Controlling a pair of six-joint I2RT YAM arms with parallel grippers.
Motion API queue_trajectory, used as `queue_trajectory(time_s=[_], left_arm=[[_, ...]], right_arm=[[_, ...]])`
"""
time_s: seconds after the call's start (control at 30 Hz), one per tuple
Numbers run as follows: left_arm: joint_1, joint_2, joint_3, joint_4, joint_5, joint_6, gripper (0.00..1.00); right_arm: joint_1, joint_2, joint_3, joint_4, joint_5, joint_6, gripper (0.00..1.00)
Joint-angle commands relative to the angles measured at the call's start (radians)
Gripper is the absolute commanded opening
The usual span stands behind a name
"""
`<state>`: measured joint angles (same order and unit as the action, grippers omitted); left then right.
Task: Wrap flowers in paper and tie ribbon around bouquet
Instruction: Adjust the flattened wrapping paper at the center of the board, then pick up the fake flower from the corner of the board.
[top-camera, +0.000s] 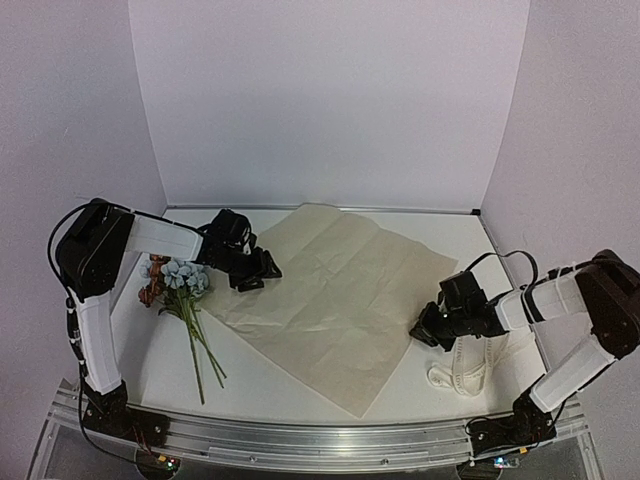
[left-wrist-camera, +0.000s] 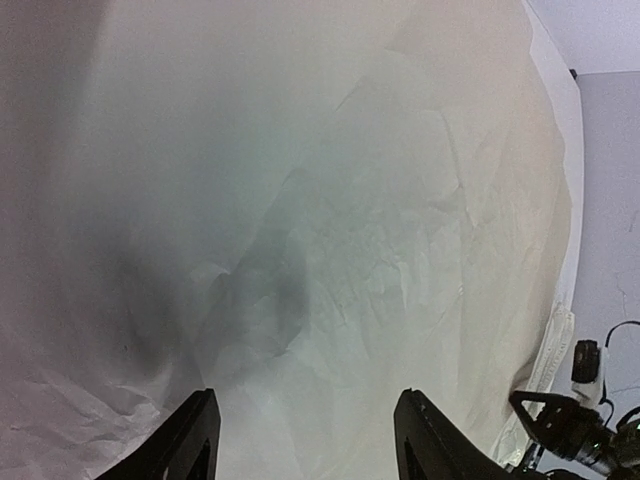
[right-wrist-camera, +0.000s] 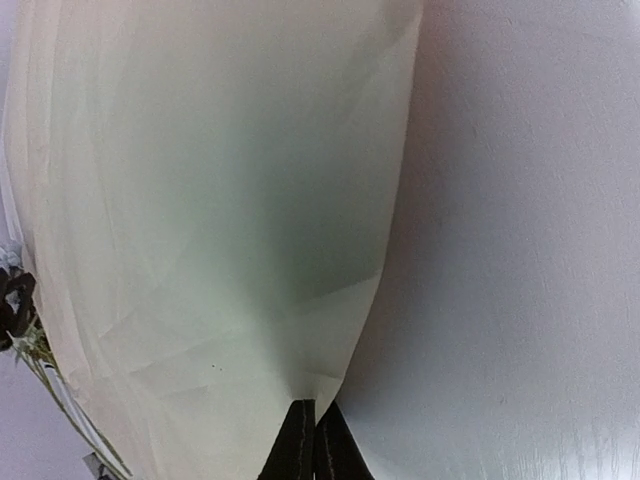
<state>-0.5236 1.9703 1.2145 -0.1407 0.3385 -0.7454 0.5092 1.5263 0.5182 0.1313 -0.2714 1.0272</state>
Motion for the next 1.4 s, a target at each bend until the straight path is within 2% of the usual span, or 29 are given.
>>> queue_trajectory(time_s=[0.0, 0.1, 0.23, 0.27, 0.33, 0.47, 0.5, 0.57, 0.73, 0.93, 1.07, 1.27, 1.37], left_arm=[[0.002, -0.129, -0.027, 0.025, -0.018, -0.042, 0.64], [0.002, -0.209, -0.057, -0.035, -0.096, -0.074, 0.68], [0.005, -0.320, -0.115, -0.168, -0.278, -0.131, 0.74], [0.005, -0.351, -0.135, -0.200, -0.321, -0.152, 0.76], [0.005, -0.411, -0.180, -0.279, -0.429, -0.195, 0.82], [0.005, -0.527, -0.254, -0.442, -0.558, -0.285, 0.93], [0.005, -0.556, -0.279, -0.463, -0.569, -0.302, 0.95], [0.005, -0.603, -0.323, -0.512, -0.589, -0.340, 0.98], [0.004, -0.672, -0.413, -0.578, -0.598, -0.429, 1.00], [0.004, -0.653, -0.480, -0.491, -0.547, -0.419, 0.97], [0.003, -0.578, -0.477, -0.403, -0.520, -0.375, 0.89], [0.004, -0.465, -0.460, -0.330, -0.498, -0.330, 0.78], [0.003, -0.433, -0.457, -0.326, -0.502, -0.327, 0.69]], right_arm=[[0.132, -0.054, -0.072, -0.019, 0.245, 0.044, 0.00], [0.203, -0.047, -0.068, -0.021, 0.338, 0.059, 0.00], [0.226, -0.015, -0.055, -0.016, 0.345, 0.088, 0.00], [0.229, -0.015, -0.054, -0.016, 0.342, 0.092, 0.03], [0.233, -0.017, -0.051, -0.017, 0.325, 0.094, 0.12], [0.236, -0.031, -0.034, -0.045, 0.271, 0.097, 0.46], [0.237, -0.036, -0.029, -0.060, 0.254, 0.099, 0.52], [0.238, -0.047, -0.024, -0.084, 0.226, 0.099, 0.61], [0.244, -0.128, -0.017, -0.236, 0.186, 0.060, 0.70], [0.253, -0.269, 0.037, -0.532, 0.194, -0.054, 0.69], [0.263, -0.298, 0.102, -0.612, 0.150, -0.132, 0.60], [0.307, -0.179, 0.254, -0.619, 0.039, -0.186, 0.39], [0.346, -0.094, 0.322, -0.597, -0.002, -0.187, 0.34]])
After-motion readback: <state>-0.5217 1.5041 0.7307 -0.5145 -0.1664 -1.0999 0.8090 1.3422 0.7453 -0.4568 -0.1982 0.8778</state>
